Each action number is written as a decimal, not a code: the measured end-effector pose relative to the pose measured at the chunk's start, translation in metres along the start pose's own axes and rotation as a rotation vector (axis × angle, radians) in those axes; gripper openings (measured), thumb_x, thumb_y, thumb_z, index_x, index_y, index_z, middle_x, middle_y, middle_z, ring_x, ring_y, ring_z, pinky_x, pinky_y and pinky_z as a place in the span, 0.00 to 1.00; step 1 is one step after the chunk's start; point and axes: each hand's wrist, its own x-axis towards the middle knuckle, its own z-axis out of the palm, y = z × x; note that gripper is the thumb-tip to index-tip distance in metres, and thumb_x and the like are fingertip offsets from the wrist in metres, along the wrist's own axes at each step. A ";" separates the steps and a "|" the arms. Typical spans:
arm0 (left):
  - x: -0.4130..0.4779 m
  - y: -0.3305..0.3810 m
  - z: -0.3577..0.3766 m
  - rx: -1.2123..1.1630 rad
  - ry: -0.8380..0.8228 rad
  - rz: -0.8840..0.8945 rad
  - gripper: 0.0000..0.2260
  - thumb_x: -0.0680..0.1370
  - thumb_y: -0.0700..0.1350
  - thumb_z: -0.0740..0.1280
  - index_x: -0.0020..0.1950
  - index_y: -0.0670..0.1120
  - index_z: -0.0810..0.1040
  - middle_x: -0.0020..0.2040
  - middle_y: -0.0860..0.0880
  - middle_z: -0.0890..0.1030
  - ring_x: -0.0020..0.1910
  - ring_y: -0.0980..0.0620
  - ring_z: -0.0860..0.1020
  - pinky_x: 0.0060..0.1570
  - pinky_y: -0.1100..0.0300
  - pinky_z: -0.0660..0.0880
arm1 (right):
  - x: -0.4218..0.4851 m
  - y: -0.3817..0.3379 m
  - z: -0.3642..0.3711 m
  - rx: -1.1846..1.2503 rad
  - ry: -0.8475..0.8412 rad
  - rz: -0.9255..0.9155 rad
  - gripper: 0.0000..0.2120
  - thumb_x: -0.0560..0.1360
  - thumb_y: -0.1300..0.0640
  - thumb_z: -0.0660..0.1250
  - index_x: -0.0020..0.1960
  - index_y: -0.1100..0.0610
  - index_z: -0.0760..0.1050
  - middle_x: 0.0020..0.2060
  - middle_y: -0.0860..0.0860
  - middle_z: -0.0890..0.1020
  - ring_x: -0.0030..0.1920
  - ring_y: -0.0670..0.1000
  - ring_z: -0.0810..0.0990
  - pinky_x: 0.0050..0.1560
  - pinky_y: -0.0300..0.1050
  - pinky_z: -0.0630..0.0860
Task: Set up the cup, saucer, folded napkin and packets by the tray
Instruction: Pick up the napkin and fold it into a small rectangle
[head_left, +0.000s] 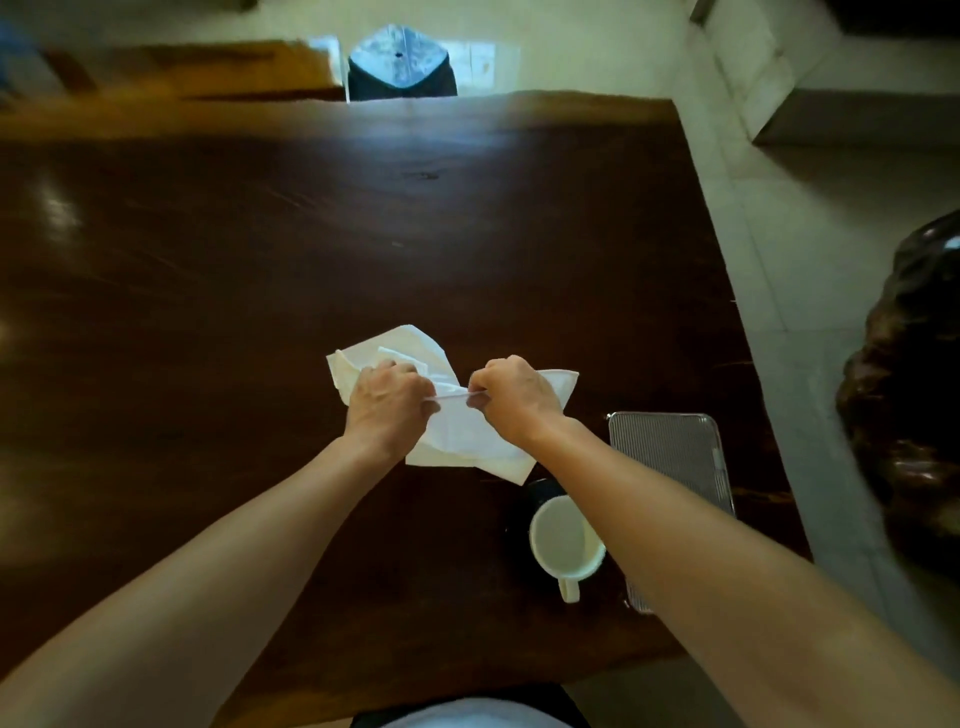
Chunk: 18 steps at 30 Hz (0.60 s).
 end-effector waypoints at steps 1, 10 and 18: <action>-0.002 -0.003 -0.011 0.035 0.008 0.007 0.08 0.77 0.49 0.72 0.51 0.48 0.88 0.47 0.47 0.85 0.48 0.46 0.80 0.53 0.49 0.76 | -0.002 -0.001 -0.010 -0.030 0.017 -0.027 0.06 0.79 0.56 0.68 0.52 0.53 0.83 0.47 0.51 0.81 0.52 0.53 0.77 0.47 0.49 0.77; -0.013 -0.032 -0.103 0.282 0.098 -0.079 0.13 0.78 0.36 0.65 0.51 0.50 0.86 0.50 0.49 0.80 0.47 0.46 0.82 0.50 0.54 0.74 | -0.006 -0.019 -0.091 -0.187 0.261 -0.131 0.07 0.82 0.58 0.62 0.52 0.57 0.79 0.49 0.53 0.81 0.52 0.56 0.74 0.50 0.50 0.72; -0.022 -0.059 -0.169 0.309 0.283 -0.221 0.13 0.77 0.33 0.63 0.44 0.45 0.85 0.45 0.46 0.78 0.45 0.43 0.81 0.43 0.51 0.81 | -0.007 -0.034 -0.143 -0.301 0.293 -0.113 0.14 0.76 0.70 0.60 0.54 0.59 0.80 0.54 0.55 0.77 0.52 0.61 0.77 0.53 0.50 0.71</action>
